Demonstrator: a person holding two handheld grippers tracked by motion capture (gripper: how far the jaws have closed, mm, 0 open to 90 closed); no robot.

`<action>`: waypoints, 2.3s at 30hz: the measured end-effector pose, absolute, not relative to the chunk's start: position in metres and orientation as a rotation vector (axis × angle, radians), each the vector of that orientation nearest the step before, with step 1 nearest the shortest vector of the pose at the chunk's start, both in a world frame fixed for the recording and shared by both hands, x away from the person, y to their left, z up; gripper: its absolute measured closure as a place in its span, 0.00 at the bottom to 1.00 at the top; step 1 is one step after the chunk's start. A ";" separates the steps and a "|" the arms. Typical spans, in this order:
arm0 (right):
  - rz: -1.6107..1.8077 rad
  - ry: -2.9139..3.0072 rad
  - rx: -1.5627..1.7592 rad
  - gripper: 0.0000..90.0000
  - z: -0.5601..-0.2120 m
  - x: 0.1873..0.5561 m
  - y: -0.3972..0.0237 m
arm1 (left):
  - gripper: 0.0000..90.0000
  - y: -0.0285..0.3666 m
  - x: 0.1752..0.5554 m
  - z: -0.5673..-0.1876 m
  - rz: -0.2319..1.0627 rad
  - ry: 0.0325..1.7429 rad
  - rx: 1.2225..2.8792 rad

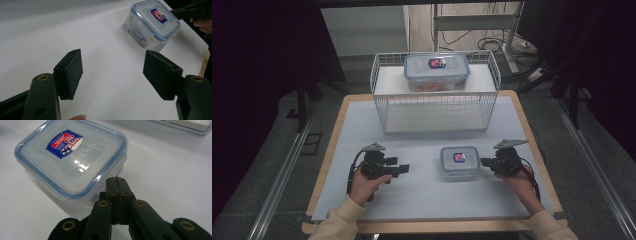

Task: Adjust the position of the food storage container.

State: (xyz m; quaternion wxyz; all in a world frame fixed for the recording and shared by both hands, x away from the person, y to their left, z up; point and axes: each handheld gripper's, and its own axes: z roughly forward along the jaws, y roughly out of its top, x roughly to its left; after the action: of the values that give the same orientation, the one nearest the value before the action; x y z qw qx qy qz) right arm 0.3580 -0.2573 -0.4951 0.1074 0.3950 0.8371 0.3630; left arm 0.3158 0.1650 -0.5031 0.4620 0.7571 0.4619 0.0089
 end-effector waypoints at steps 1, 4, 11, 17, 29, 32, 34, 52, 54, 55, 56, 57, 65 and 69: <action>1.069 2.464 1.156 1.00 -0.496 0.358 -0.256 | 0.35 0.166 0.316 -0.503 0.023 1.139 1.859; 1.078 2.478 1.149 1.00 -0.496 0.358 -0.249 | 0.35 0.168 0.317 -0.503 0.027 1.146 1.851; 1.087 2.504 1.106 1.00 -0.497 0.358 -0.227 | 0.35 0.170 0.317 -0.501 0.052 1.158 1.850; 1.110 2.529 1.073 1.00 -0.498 0.361 -0.205 | 0.35 0.173 0.317 -0.499 0.059 1.157 1.845; 1.135 2.547 1.045 1.00 -0.501 0.365 -0.184 | 0.35 0.174 0.318 -0.501 0.061 1.161 1.847; 1.140 2.551 1.039 1.00 -0.501 0.365 -0.181 | 0.35 0.174 0.318 -0.501 0.061 1.161 1.846; 1.143 2.552 1.039 1.00 -0.502 0.365 -0.179 | 0.35 0.174 0.318 -0.501 0.059 1.161 1.847; 1.246 2.511 1.126 1.00 -0.489 0.359 -0.211 | 0.35 0.175 0.317 -0.498 0.069 1.161 1.835; 1.262 2.512 1.139 0.99 -0.489 0.360 -0.214 | 0.33 0.176 0.318 -0.498 0.070 1.166 1.830; 1.269 2.514 1.142 0.97 -0.489 0.360 -0.214 | 0.33 0.175 0.318 -0.498 0.075 1.172 1.828; 1.277 2.519 1.142 0.93 -0.489 0.360 -0.215 | 0.31 0.175 0.318 -0.498 0.083 1.178 1.825; 1.283 2.521 1.141 0.86 -0.489 0.360 -0.214 | 0.29 0.174 0.318 -0.498 0.084 1.185 1.823; 1.344 2.511 1.197 0.50 -0.489 0.363 -0.214 | 0.23 0.170 0.320 -0.499 0.064 1.208 1.816; 1.425 2.509 1.245 0.41 -0.489 0.366 -0.213 | 0.22 0.165 0.325 -0.503 -0.017 1.209 1.786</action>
State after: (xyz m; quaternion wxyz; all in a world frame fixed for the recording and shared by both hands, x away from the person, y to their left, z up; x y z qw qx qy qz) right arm 0.3659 -0.2135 -0.4894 -0.0003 0.3964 0.7984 0.4533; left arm 0.3251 0.1649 -0.5027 0.4726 0.7297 0.4941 -0.0071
